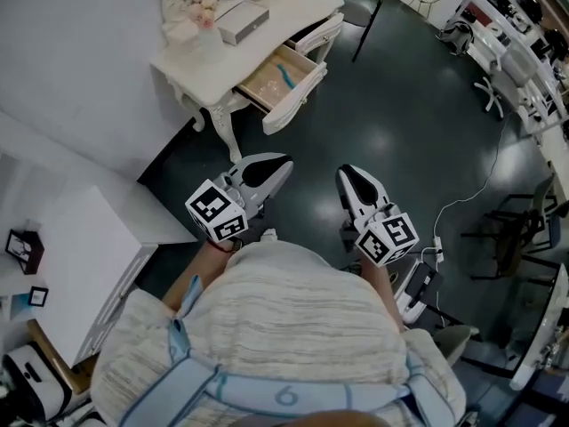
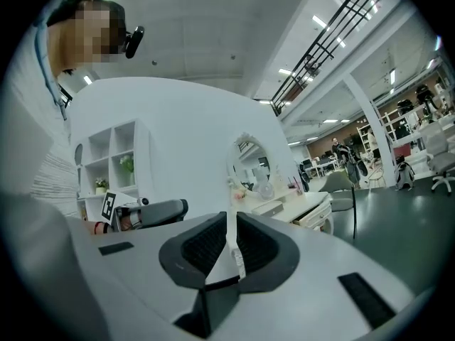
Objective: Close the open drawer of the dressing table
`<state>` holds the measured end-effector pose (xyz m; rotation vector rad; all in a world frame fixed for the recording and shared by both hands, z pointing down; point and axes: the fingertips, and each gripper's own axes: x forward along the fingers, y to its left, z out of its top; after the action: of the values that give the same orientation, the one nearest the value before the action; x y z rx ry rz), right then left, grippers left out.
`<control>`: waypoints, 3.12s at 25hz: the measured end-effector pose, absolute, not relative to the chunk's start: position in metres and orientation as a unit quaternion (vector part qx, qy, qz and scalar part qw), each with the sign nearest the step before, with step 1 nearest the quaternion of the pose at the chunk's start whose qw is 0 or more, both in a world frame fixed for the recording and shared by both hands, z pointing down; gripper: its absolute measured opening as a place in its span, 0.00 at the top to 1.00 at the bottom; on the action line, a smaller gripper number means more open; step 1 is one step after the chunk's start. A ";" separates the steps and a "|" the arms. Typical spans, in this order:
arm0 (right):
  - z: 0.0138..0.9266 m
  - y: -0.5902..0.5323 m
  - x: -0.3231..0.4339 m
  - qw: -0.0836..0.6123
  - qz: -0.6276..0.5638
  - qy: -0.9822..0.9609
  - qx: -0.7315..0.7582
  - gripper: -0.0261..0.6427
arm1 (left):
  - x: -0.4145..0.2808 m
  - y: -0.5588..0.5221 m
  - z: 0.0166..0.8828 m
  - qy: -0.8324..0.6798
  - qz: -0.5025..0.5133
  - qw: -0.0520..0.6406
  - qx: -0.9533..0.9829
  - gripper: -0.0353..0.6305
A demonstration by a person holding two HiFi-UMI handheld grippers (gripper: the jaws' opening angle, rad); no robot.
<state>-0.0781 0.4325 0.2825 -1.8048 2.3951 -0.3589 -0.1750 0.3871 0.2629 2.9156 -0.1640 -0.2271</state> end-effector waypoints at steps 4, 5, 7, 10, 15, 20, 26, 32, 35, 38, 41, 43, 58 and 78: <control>0.283 0.390 -0.079 0.055 -0.117 0.791 -0.598 0.94 | -0.176 0.346 0.265 -0.054 -0.076 0.111 0.989 0.92; 0.283 0.382 -0.080 0.053 -0.117 0.791 -0.599 0.94 | -0.176 0.338 0.266 -0.055 -0.077 0.115 0.989 0.92; 0.286 0.370 -0.080 0.048 -0.122 0.790 -0.599 0.94 | -0.176 0.325 0.268 -0.056 -0.076 0.121 0.988 0.92; 0.292 0.355 -0.072 0.045 -0.131 0.787 -0.601 0.94 | -0.172 0.311 0.274 -0.057 -0.074 0.125 0.988 0.92; 0.298 0.323 -0.054 0.033 -0.128 0.793 -0.595 0.94 | -0.160 0.282 0.283 -0.068 -0.064 0.131 0.987 0.92; 0.302 0.283 -0.026 0.022 -0.116 0.807 -0.579 0.94 | -0.139 0.244 0.288 -0.093 -0.069 0.126 0.985 0.92; 0.312 0.229 0.021 0.013 -0.128 0.818 -0.561 0.93 | -0.096 0.192 0.290 -0.114 -0.066 0.126 0.983 0.92; 0.306 0.179 0.059 0.002 -0.122 0.846 -0.520 0.91 | -0.047 0.149 0.276 -0.134 -0.076 0.108 0.982 0.92; 0.305 0.157 0.073 -0.006 -0.119 0.860 -0.496 0.90 | -0.030 0.129 0.274 -0.152 -0.076 0.103 0.980 0.92; 0.307 0.138 0.083 -0.016 -0.118 0.875 -0.469 0.90 | -0.015 0.112 0.277 -0.173 -0.076 0.103 0.977 0.92; 0.311 0.124 0.092 -0.021 -0.120 0.885 -0.450 0.90 | -0.003 0.102 0.283 -0.189 -0.071 0.102 0.974 0.92; 0.316 0.115 0.096 -0.025 -0.122 0.887 -0.444 0.90 | 0.000 0.097 0.287 -0.198 -0.068 0.103 0.972 0.92; 0.386 0.064 0.083 -0.104 -0.143 0.898 -0.402 0.83 | -0.011 0.043 0.328 -0.240 -0.065 0.126 0.960 0.92; 0.520 0.038 0.064 -0.221 -0.195 0.877 -0.381 0.81 | -0.033 0.019 0.372 -0.263 -0.048 0.155 0.951 0.92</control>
<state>0.0644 0.0384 0.5202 -1.3999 3.2237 -0.7162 -0.0330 0.0187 0.3718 2.7248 -0.7537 -0.1367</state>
